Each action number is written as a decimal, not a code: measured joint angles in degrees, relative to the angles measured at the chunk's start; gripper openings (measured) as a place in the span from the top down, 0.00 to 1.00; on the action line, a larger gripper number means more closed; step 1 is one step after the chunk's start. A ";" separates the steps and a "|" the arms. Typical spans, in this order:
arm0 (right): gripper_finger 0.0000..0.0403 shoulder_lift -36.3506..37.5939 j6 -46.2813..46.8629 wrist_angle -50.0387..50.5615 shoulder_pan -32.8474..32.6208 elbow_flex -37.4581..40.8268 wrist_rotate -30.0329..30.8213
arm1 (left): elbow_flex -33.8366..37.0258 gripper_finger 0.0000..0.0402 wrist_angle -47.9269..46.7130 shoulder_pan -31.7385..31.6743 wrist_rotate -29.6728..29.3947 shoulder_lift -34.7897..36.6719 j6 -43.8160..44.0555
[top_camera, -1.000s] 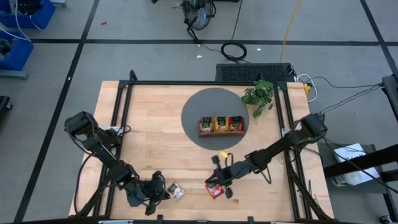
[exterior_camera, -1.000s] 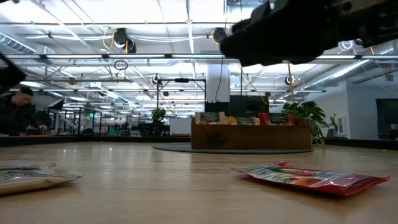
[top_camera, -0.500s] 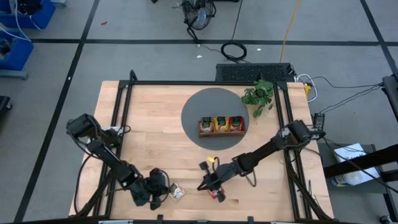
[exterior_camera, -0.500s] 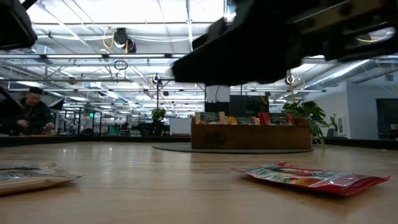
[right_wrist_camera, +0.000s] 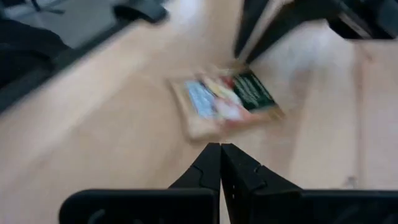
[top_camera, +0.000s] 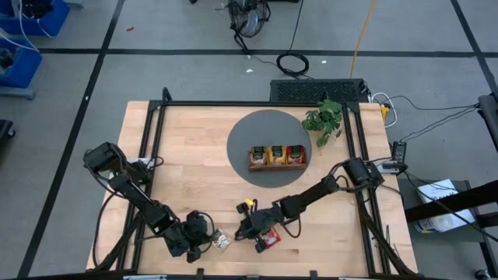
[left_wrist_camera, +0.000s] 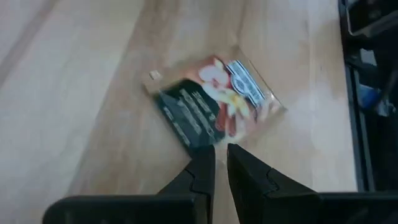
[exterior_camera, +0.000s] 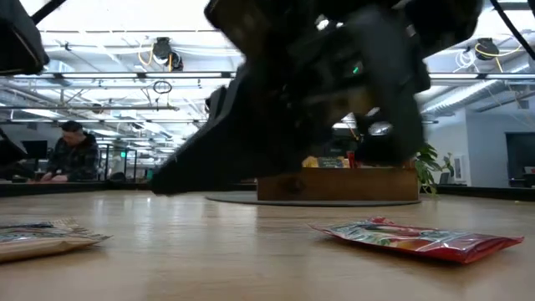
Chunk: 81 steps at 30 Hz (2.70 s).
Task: Pick & Place Tea
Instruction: Put the brown tea packet into the left section of the wooden organizer
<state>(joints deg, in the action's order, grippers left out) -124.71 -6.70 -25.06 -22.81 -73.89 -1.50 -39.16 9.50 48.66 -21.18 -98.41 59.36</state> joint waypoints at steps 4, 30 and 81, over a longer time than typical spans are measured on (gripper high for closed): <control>1.00 -0.07 0.22 0.83 0.65 0.00 -0.02 | -0.02 0.88 -0.16 -3.02 -0.99 -1.44 -0.44; 1.00 -3.64 -2.24 -0.62 0.64 -0.11 -1.97 | -0.02 0.88 4.39 -9.77 0.26 -4.29 -8.62; 1.00 -4.43 -1.30 -8.50 -0.78 6.34 3.04 | -0.22 0.31 0.34 -18.64 13.48 0.22 0.63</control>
<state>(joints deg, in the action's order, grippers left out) -129.14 -8.00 -33.55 -23.59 -67.55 1.54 -39.38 9.85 30.02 -7.70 -98.18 59.99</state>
